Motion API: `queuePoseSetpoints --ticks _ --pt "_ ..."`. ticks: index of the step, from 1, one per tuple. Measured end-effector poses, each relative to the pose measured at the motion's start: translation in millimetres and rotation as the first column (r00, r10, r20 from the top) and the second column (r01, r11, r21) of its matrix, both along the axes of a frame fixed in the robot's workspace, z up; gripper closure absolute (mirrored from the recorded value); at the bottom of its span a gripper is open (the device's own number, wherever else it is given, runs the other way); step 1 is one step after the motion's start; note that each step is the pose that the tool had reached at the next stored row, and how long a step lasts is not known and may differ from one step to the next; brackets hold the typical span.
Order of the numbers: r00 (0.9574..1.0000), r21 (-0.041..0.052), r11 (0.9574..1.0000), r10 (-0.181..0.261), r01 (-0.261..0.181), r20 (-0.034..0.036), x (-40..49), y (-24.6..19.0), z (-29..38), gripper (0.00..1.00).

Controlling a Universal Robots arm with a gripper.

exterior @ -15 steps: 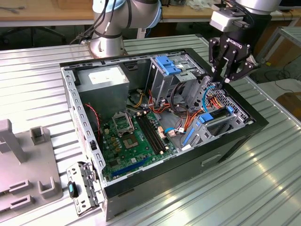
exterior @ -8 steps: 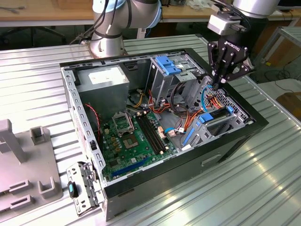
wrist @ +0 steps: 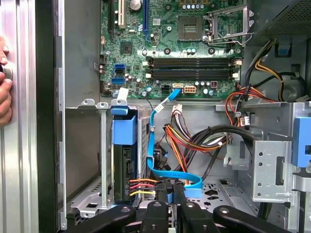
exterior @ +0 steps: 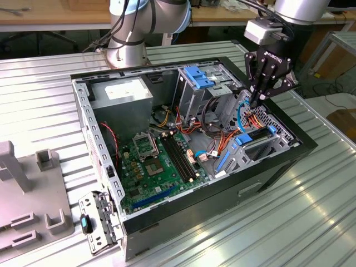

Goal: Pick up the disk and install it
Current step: 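Insert the second disk wire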

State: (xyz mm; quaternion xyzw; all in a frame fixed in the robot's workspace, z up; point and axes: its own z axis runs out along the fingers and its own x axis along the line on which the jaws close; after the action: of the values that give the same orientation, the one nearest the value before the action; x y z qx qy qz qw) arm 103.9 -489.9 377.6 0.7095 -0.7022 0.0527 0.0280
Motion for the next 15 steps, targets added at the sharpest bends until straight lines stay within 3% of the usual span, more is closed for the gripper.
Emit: queuePoseSetpoints --ticks 11,13,15 --pt "1.0 0.0 1.0 0.0 0.0 0.0 0.1 -0.9 0.0 0.84" --pt "1.0 0.0002 1.0 0.0 0.0 0.0 0.1 -3.5 0.0 0.84" --pt "1.0 0.0052 1.0 0.001 -0.001 0.0 0.1 -9.5 -0.1 0.84"
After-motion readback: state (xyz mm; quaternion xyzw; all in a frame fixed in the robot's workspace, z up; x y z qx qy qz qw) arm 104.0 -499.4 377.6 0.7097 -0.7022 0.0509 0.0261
